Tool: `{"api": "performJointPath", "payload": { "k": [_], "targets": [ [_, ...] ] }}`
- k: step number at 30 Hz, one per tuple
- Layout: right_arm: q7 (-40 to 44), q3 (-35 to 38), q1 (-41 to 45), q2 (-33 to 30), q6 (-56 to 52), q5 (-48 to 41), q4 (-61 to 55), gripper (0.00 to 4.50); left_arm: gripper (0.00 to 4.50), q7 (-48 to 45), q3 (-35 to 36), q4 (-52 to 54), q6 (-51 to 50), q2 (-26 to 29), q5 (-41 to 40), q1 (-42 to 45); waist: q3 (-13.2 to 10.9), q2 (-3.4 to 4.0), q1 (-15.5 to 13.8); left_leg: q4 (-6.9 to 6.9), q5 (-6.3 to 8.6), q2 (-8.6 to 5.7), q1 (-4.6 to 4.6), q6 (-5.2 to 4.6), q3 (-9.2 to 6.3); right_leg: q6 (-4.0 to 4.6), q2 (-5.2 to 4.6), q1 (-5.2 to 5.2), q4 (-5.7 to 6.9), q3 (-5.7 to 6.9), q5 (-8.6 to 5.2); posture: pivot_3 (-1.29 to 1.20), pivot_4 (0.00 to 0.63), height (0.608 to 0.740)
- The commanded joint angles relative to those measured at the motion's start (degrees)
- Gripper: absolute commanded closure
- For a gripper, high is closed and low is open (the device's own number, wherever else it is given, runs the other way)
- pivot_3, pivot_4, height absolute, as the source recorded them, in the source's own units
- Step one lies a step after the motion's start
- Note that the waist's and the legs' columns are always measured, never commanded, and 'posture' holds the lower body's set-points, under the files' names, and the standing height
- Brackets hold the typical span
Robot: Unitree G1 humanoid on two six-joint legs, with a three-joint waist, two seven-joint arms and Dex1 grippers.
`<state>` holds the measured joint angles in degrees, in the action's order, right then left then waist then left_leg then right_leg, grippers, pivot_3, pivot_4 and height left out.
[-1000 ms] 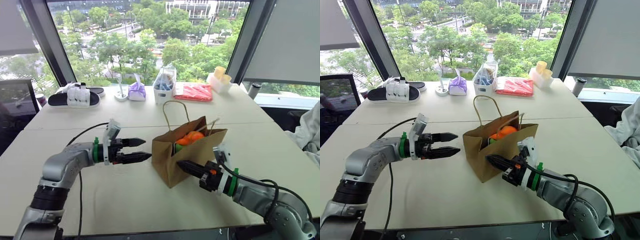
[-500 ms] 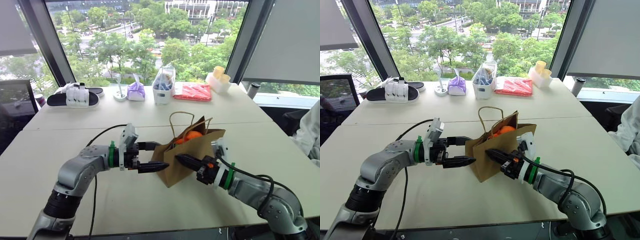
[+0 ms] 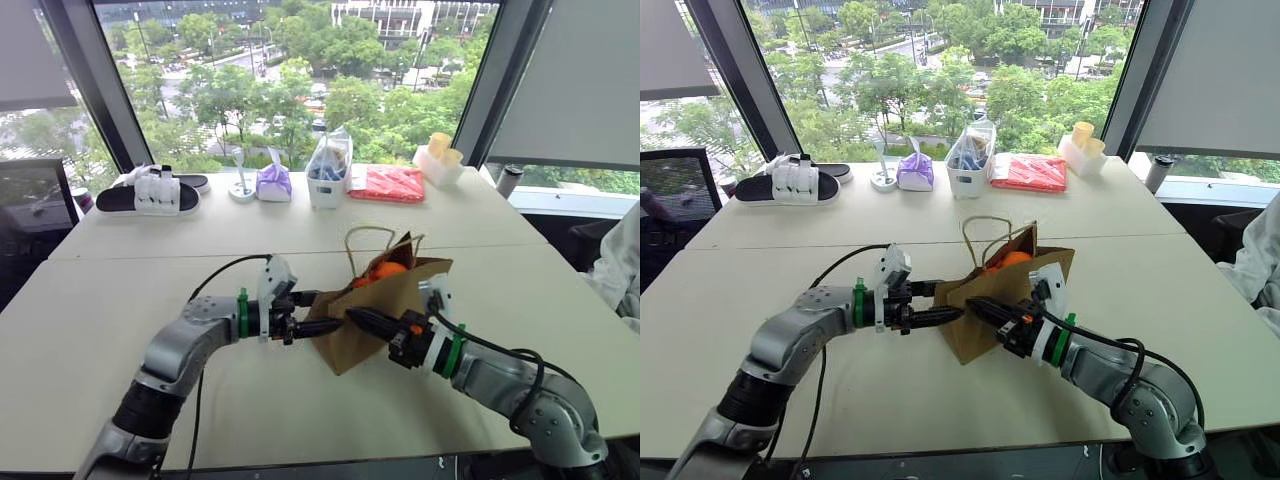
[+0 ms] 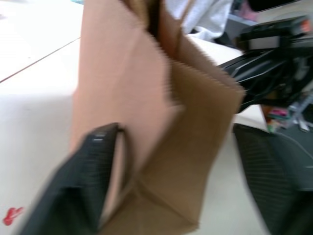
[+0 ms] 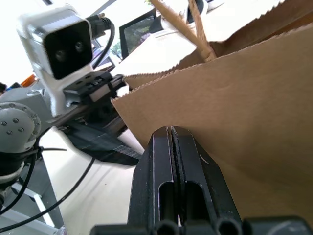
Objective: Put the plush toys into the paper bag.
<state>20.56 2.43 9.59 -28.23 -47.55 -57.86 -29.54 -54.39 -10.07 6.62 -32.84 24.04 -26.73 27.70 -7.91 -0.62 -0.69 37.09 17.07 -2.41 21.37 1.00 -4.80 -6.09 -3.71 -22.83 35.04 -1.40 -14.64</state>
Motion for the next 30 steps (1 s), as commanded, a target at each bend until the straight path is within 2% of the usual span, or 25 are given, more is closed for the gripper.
{"api": "performJointPath", "payload": {
  "k": [1,3,4,7,9,12,16,24,30],
  "targets": [
    [-0.50,2.71,0.50,0.06,0.03,-2.46,-2.80,4.50,3.29,0.59,-0.52,0.22,1.73,-1.12,0.95,0.95,0.00,0.00,0.01,0.00,0.00,0.00,0.00,0.00,0.00,0.00,0.00,0.00,0.00,0.00,0.00,0.00,0.150,0.740],
    [-0.51,2.88,0.40,0.05,-0.25,-3.07,-3.25,4.50,4.36,0.92,-1.08,-0.19,2.48,-1.61,1.94,0.92,0.00,0.00,0.02,0.00,0.00,0.00,0.00,0.00,0.00,0.00,0.00,0.00,0.00,0.00,0.00,0.00,0.150,0.740],
    [-0.58,2.86,0.30,0.05,-0.34,-3.23,-3.45,4.50,4.44,0.97,-1.27,-0.36,2.84,-1.72,2.44,0.94,0.00,0.00,0.02,0.00,0.00,0.00,-0.01,0.00,0.00,0.00,0.00,0.00,0.00,0.00,0.00,0.00,0.150,0.740],
    [-1.07,3.10,-0.26,0.11,-0.62,-3.96,-4.31,4.50,4.44,1.81,-0.81,-1.32,4.04,-2.01,3.72,1.18,0.00,0.00,-0.02,0.00,0.00,0.00,-0.01,0.00,0.00,0.00,0.00,0.00,0.00,0.00,0.00,0.00,0.150,0.740],
    [-0.89,5.72,-2.16,-0.84,-0.83,-7.06,-5.77,4.50,4.44,1.56,-0.15,-2.89,6.53,-1.60,4.86,2.31,0.00,0.00,-0.09,0.01,0.00,0.00,0.00,0.00,-0.01,0.00,0.00,0.01,0.00,0.00,0.00,0.00,0.150,0.740],
    [1.51,10.61,-6.65,-4.19,-0.75,-11.29,-8.15,4.50,4.44,-1.66,0.49,-5.90,11.31,-0.61,5.59,5.19,0.00,-0.01,-0.26,0.04,0.00,-0.04,0.03,0.00,-0.06,0.00,-0.03,0.05,-0.02,0.00,0.00,0.00,0.150,0.740],
    [3.02,13.30,-9.74,-7.09,0.06,-11.18,-7.00,4.50,4.44,-10.95,-0.83,-12.08,22.09,0.75,7.19,10.47,0.00,-0.01,0.00,0.03,0.01,-0.04,-0.01,-0.01,0.04,0.00,-0.02,0.07,-0.07,0.01,0.00,0.00,0.150,0.740],
    [3.84,15.03,-13.16,-7.27,1.59,-9.74,-6.16,4.50,4.44,-21.35,1.51,-32.89,33.47,-2.31,7.31,24.34,-0.01,-0.04,-0.04,0.04,0.01,-0.01,-0.01,-0.04,0.06,-0.01,0.07,0.07,-0.05,0.04,0.00,0.00,0.150,0.740],
    [3.65,16.44,-16.32,-7.27,2.52,-10.00,-7.49,4.50,4.44,-25.03,2.01,-46.85,40.83,-4.45,9.34,28.91,-0.02,-0.05,0.00,0.05,0.04,-0.02,-0.01,-0.10,0.04,-0.03,0.10,0.06,0.00,0.06,0.01,0.00,0.150,0.740]
  ]
}}
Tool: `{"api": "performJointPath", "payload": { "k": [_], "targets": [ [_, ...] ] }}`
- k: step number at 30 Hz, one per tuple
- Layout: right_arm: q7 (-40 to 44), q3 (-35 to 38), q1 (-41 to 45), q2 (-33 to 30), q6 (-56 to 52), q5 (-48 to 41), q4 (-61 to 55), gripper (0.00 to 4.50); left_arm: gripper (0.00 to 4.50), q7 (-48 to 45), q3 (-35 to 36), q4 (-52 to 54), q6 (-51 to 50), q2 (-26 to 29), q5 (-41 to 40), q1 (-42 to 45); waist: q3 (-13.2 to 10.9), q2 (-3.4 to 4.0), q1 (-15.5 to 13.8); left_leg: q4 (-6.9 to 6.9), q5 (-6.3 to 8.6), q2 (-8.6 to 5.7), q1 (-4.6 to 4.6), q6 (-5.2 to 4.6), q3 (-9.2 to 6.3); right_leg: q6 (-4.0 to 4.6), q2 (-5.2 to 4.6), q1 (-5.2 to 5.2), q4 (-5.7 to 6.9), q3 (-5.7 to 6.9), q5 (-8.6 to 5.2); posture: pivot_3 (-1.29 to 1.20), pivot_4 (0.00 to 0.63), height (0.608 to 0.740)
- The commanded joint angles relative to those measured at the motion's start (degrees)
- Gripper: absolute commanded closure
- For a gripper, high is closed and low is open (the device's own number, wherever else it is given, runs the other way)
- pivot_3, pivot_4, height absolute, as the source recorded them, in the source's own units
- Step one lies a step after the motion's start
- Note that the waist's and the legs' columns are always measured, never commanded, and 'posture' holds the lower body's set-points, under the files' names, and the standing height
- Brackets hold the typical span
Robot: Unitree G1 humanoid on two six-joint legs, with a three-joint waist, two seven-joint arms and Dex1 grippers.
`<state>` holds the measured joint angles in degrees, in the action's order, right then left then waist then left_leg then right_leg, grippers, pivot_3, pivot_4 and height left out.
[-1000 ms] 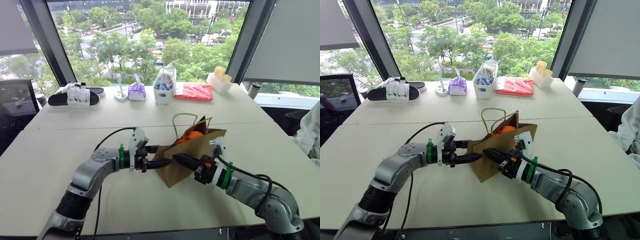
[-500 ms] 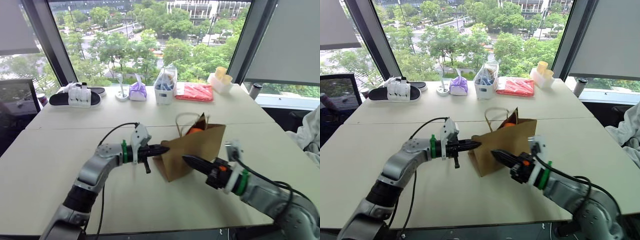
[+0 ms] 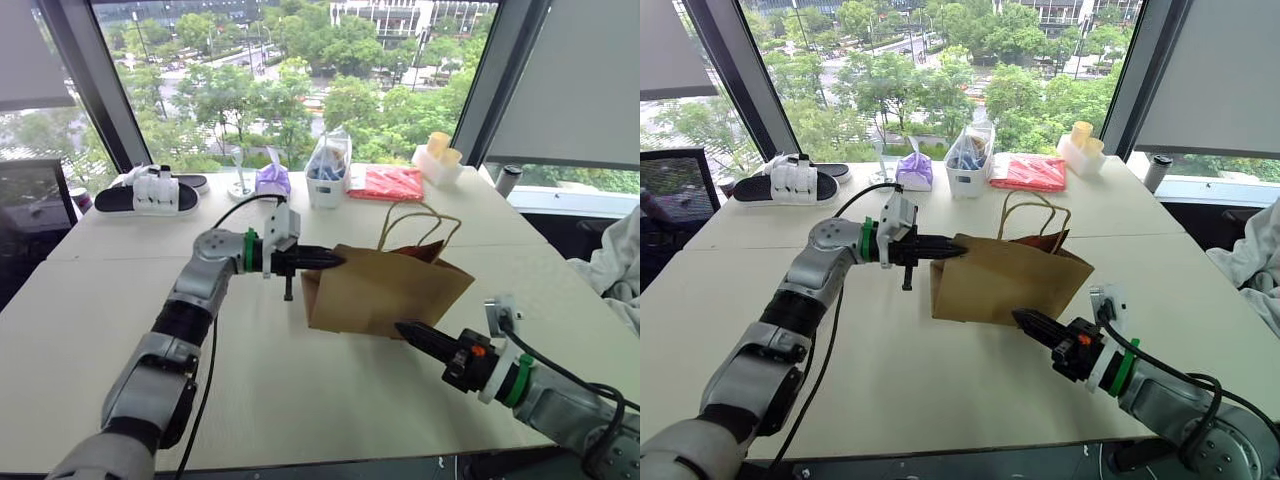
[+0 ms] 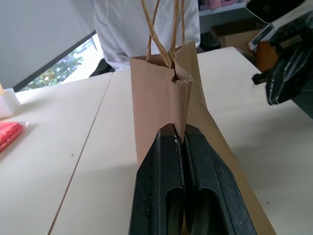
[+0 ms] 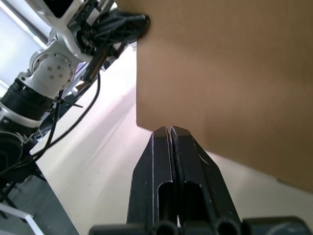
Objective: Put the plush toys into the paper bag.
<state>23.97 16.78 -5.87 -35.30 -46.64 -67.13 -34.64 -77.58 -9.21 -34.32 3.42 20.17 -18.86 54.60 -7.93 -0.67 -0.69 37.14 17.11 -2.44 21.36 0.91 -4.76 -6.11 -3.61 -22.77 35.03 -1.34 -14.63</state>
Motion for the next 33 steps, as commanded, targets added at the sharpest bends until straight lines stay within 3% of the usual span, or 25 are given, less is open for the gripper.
{"api": "performJointPath", "payload": {
  "k": [1,9,10,12,19,28,33],
  "targets": [
    [0.11,2.36,-1.32,-0.25,1.76,-0.76,-2.56,4.50,4.44,-2.45,0.86,-8.51,6.11,-0.75,2.39,2.36,0.00,0.00,0.00,0.00,0.00,0.00,-0.02,0.00,0.00,0.00,0.00,0.01,0.00,0.00,0.00,0.00,0.150,0.740],
    [-0.68,3.99,-3.67,-0.52,2.42,-1.45,-3.78,4.50,4.44,-0.65,0.86,-19.79,15.09,-0.97,8.67,2.75,-0.01,-0.03,-0.06,0.04,0.00,0.01,-0.02,-0.01,-0.01,-0.01,0.02,0.01,0.05,0.00,0.00,0.00,0.150,0.740],
    [-0.68,3.99,-3.70,-0.55,2.42,-1.46,-3.78,4.50,4.21,-0.60,1.15,-20.16,15.28,-0.99,8.74,2.84,-0.01,-0.03,-0.07,0.05,0.00,0.00,-0.01,-0.01,-0.02,-0.01,0.02,0.01,0.05,0.01,0.00,0.00,0.150,0.740],
    [-0.69,3.93,-3.53,-0.62,2.39,-1.47,-3.63,4.50,3.66,-0.98,1.59,-20.28,15.24,-1.01,8.62,2.90,-0.01,-0.04,-0.05,0.05,0.00,0.00,-0.01,-0.01,-0.03,-0.01,0.02,0.02,0.05,0.01,0.00,0.00,0.150,0.740],
    [0.63,2.70,-2.44,-1.38,1.89,-0.67,-2.53,4.50,0.17,1.98,3.57,-14.83,15.41,-0.21,7.97,0.24,-0.01,-0.04,0.01,0.05,0.01,0.01,-0.02,-0.01,-0.03,-0.01,0.03,0.01,0.06,0.00,0.00,0.00,0.150,0.740],
    [2.98,3.78,-4.30,-3.29,2.27,0.12,-2.19,4.50,0.03,5.69,9.42,19.18,-13.32,10.52,-2.73,-15.93,-0.01,-0.03,1.07,-0.02,0.02,0.11,-0.03,-0.03,-0.10,-0.01,-0.01,-0.05,0.14,-0.04,0.00,0.00,0.150,0.740],
    [4.81,7.08,-4.21,-5.55,4.32,4.84,1.88,4.50,0.03,18.85,20.92,48.34,-34.23,15.78,-13.83,-38.30,0.00,0.00,1.62,-0.04,0.04,0.10,-0.06,-0.04,-0.10,0.00,-0.17,0.02,0.06,-0.12,0.00,0.00,0.150,0.740]
  ]
}}
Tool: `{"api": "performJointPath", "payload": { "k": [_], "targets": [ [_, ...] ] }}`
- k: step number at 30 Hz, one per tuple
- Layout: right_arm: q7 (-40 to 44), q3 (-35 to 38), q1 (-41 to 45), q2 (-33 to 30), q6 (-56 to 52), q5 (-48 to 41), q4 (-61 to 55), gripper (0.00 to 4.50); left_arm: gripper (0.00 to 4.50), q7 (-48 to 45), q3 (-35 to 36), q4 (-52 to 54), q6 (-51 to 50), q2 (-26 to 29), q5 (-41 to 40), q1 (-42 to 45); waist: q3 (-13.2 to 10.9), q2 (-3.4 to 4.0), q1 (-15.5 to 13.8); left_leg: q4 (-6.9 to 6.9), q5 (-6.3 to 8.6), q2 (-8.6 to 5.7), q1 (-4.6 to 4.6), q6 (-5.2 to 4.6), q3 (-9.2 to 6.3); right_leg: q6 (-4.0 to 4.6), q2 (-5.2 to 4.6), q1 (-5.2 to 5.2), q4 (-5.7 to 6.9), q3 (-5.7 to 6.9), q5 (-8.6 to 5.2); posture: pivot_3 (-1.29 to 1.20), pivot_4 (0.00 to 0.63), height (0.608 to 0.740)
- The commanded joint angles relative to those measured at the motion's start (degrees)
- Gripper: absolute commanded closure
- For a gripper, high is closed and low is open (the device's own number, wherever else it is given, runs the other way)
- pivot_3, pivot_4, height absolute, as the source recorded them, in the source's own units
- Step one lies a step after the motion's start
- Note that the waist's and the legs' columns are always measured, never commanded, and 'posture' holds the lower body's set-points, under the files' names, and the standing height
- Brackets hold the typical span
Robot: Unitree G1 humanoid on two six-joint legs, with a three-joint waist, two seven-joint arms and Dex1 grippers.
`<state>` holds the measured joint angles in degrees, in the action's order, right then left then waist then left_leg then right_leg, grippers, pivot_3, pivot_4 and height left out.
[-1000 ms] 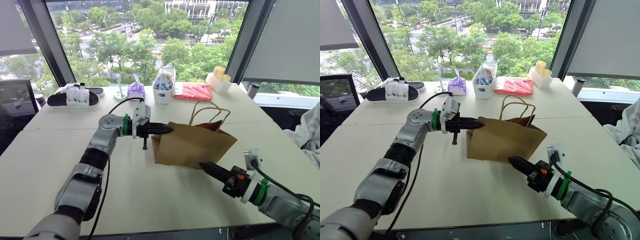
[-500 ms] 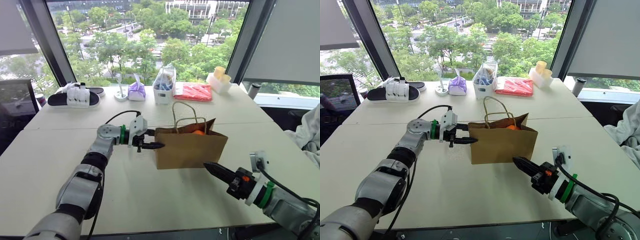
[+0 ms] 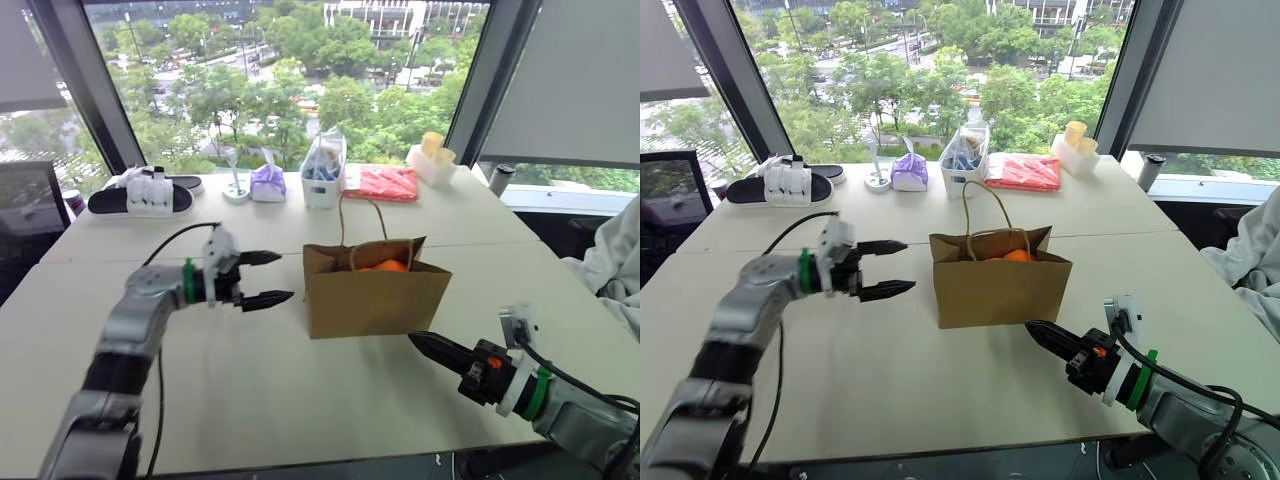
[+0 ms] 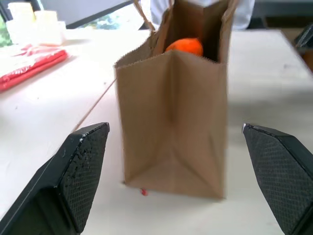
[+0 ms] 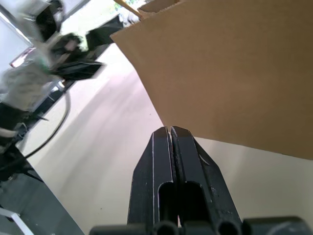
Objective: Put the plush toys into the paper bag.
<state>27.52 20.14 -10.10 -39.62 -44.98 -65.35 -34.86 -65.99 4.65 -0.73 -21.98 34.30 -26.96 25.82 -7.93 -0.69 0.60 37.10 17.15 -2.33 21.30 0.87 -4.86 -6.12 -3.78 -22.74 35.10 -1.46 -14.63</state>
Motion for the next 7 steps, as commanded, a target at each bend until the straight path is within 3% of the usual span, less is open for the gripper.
{"api": "performJointPath", "payload": {
  "k": [1,7],
  "targets": [
    [2.13,4.36,-0.25,-1.87,3.32,4.60,3.11,4.50,0.03,11.98,10.38,20.23,-13.49,1.25,-8.43,-14.54,0.00,0.01,0.32,-0.08,0.03,0.01,-0.03,-0.04,0.04,0.00,-0.02,-0.02,0.00,-0.07,0.00,0.00,0.150,0.740],
    [8.09,4.36,-2.27,-5.13,3.01,7.78,5.17,4.50,0.03,25.49,17.24,37.24,-22.26,-2.26,-16.35,-31.56,0.01,-0.02,-1.49,0.01,0.05,0.01,-0.07,-0.04,-0.02,0.07,-0.03,0.08,-0.12,-0.08,-0.04,0.00,0.150,0.740]
  ]
}}
